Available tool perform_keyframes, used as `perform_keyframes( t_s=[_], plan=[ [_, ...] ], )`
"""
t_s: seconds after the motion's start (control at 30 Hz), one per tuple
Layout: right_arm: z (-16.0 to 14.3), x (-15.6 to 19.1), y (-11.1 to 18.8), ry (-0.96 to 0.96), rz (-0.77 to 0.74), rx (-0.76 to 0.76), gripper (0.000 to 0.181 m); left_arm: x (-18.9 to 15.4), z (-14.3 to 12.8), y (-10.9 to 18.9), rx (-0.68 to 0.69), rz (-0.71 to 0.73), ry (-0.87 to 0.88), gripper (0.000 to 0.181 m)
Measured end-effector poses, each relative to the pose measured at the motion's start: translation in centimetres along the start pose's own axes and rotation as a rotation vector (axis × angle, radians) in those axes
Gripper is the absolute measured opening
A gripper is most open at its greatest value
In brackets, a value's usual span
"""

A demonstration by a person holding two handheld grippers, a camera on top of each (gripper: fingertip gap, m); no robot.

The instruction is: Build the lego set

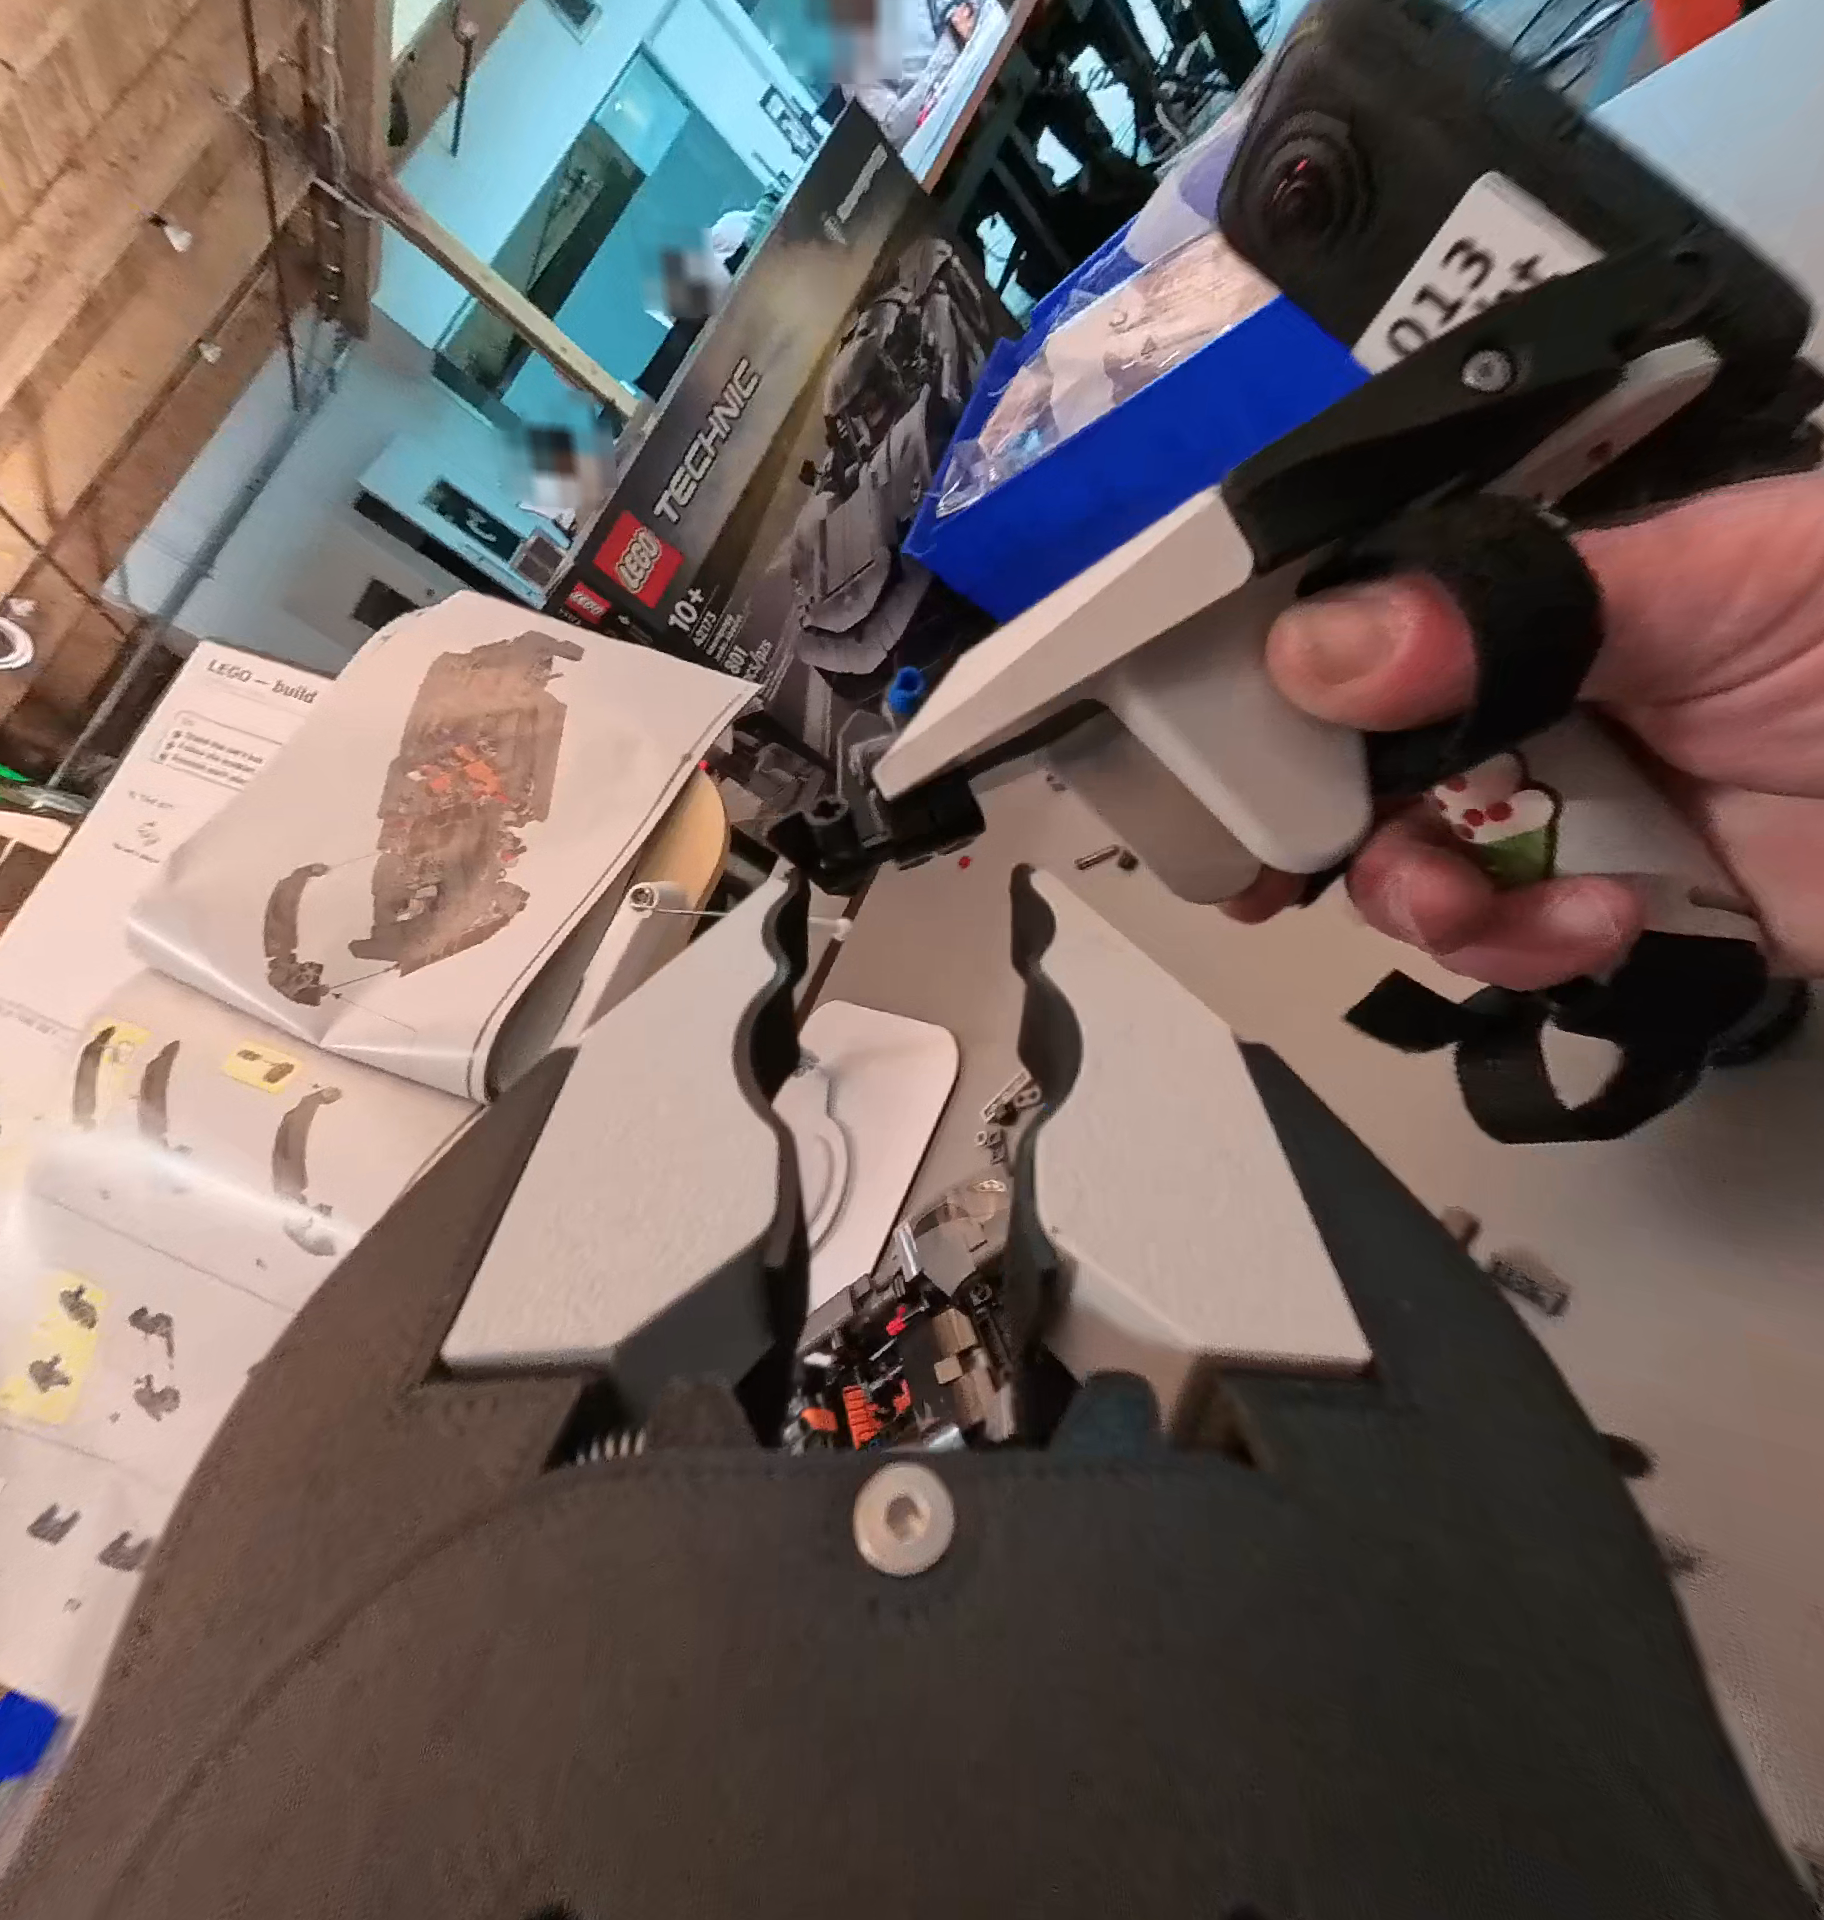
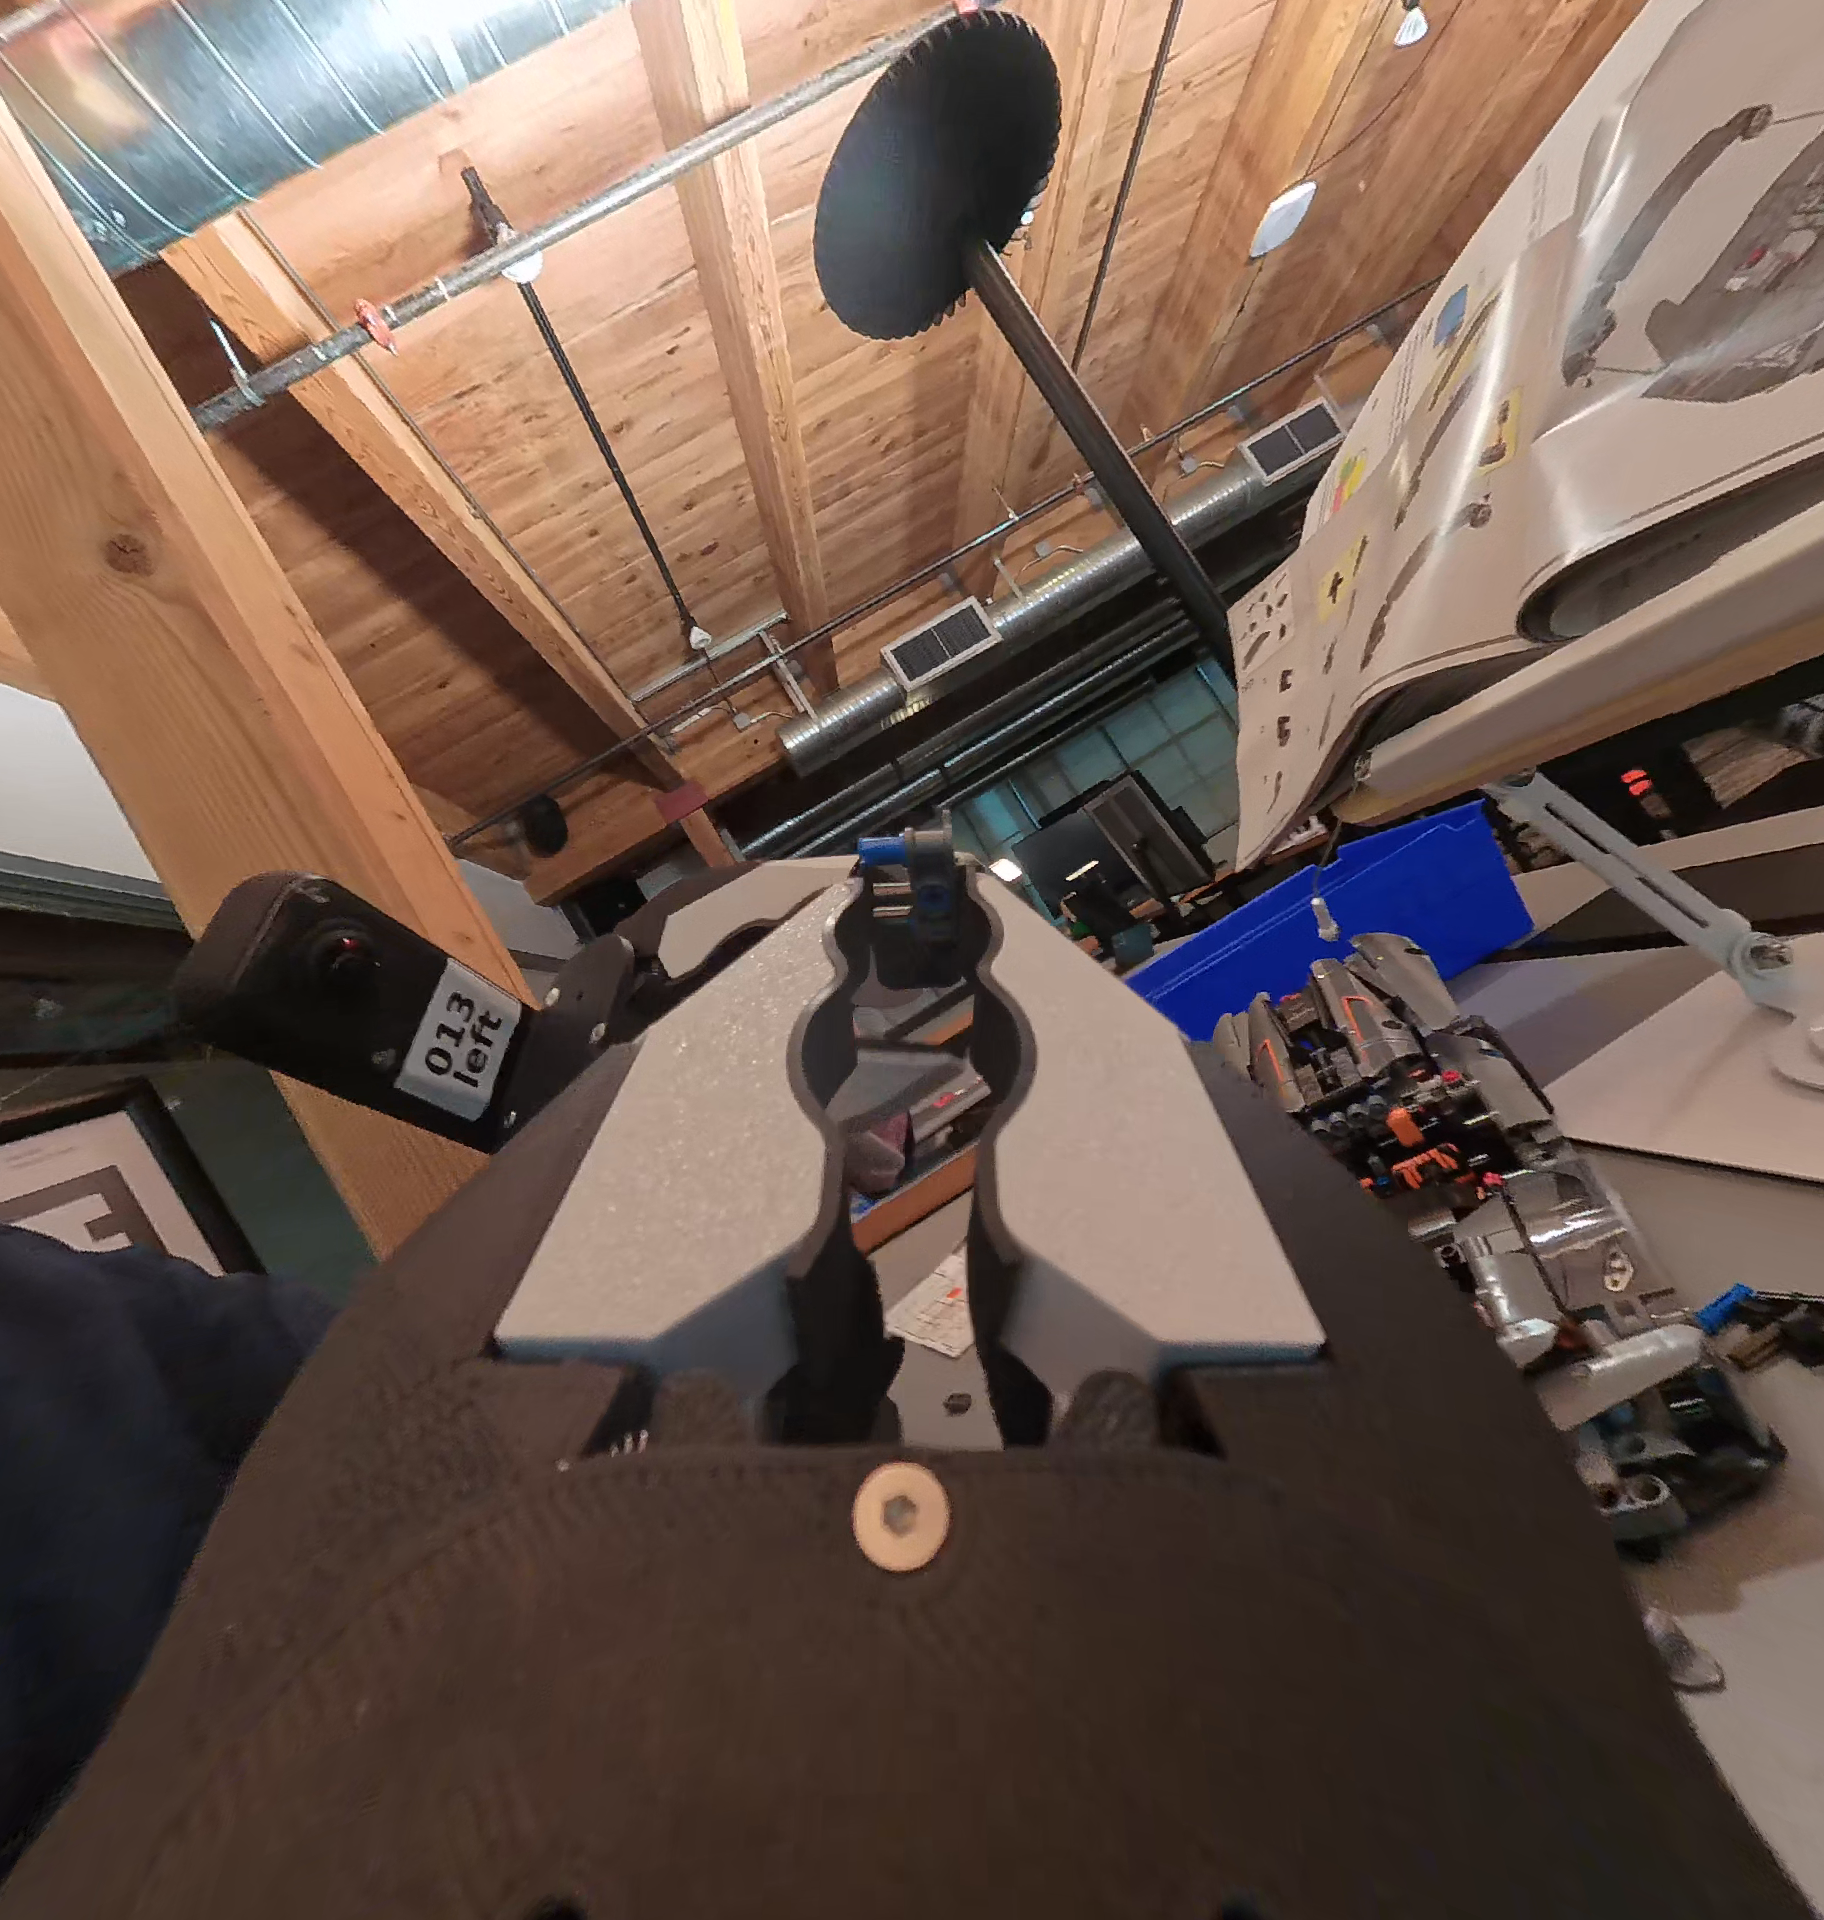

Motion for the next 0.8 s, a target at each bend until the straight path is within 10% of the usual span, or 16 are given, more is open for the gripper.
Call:
perform_keyframes(
  t_s=[0.8],
  plan=[
    [-0.5,-0.3,-0.1,0.043,-0.042,0.029,0.014,1.4,-0.6,-0.1,0.064,0.116,-0.156,0.007]
  ],
)
Point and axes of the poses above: each gripper's, where its closed fingertips meet, y back along the fingers, z out of its top, x = y × z across the jaws, the point moved 1 cm from there along y, back along the fingers, and after that the axes turned 4 degrees about -z, right-handed, at the moved point
